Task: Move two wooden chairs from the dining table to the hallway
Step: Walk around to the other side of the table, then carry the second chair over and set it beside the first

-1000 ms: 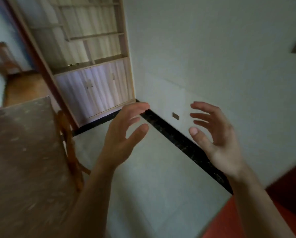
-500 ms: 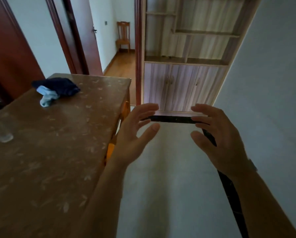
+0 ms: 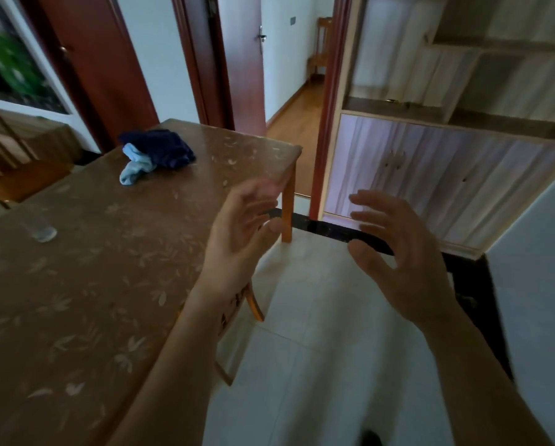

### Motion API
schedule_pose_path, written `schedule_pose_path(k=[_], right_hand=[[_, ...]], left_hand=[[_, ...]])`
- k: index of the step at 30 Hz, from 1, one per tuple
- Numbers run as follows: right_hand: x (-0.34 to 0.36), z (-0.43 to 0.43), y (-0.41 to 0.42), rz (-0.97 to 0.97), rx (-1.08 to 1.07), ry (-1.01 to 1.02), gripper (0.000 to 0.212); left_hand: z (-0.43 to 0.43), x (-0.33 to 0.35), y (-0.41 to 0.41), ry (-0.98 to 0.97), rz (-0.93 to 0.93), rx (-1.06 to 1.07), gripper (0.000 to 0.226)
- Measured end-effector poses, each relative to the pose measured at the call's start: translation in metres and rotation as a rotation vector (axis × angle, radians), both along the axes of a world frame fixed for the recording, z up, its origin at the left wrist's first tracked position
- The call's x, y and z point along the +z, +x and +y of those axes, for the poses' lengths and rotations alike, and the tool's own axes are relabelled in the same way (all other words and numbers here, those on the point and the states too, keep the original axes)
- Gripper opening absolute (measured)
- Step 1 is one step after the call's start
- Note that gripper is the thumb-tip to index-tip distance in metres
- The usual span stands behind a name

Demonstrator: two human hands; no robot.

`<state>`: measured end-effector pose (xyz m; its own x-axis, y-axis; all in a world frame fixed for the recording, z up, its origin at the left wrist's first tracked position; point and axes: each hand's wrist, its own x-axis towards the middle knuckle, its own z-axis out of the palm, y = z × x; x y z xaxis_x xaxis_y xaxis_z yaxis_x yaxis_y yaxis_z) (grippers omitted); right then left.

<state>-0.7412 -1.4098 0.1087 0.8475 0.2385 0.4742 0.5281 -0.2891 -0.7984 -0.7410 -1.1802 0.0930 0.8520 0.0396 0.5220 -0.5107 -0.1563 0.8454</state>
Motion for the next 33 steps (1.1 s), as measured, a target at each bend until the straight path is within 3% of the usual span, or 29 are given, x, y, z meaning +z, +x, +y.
schedule_pose_path(k=[9, 15, 20, 25, 31, 33], right_hand=[[-0.001, -0.025, 0.171, 0.056, 0.424, -0.037, 0.062], [-0.029, 0.044, 0.233, 0.069, 0.728, -0.103, 0.075], [-0.069, 0.106, 0.272, 0.078, 0.827, -0.320, 0.091], [-0.126, 0.159, 0.315, 0.089, 0.942, -0.564, 0.119], [-0.204, 0.203, 0.342, -0.012, 0.994, -1.087, 0.142], [-0.225, 0.210, 0.347, -0.136, 1.049, -1.247, 0.139]], left_hand=[[-0.039, 0.000, 0.068, 0.022, 0.045, 0.421, 0.047], [0.000, -0.033, 0.072, 0.040, 0.227, 0.800, 0.048], [0.038, -0.080, 0.094, 0.070, 0.381, 0.925, 0.064], [0.072, -0.142, 0.131, 0.326, 0.774, 0.838, 0.094], [0.071, -0.209, 0.146, 0.630, 1.317, 0.699, 0.089], [0.066, -0.223, 0.149, 0.800, 1.372, 0.791, 0.068]])
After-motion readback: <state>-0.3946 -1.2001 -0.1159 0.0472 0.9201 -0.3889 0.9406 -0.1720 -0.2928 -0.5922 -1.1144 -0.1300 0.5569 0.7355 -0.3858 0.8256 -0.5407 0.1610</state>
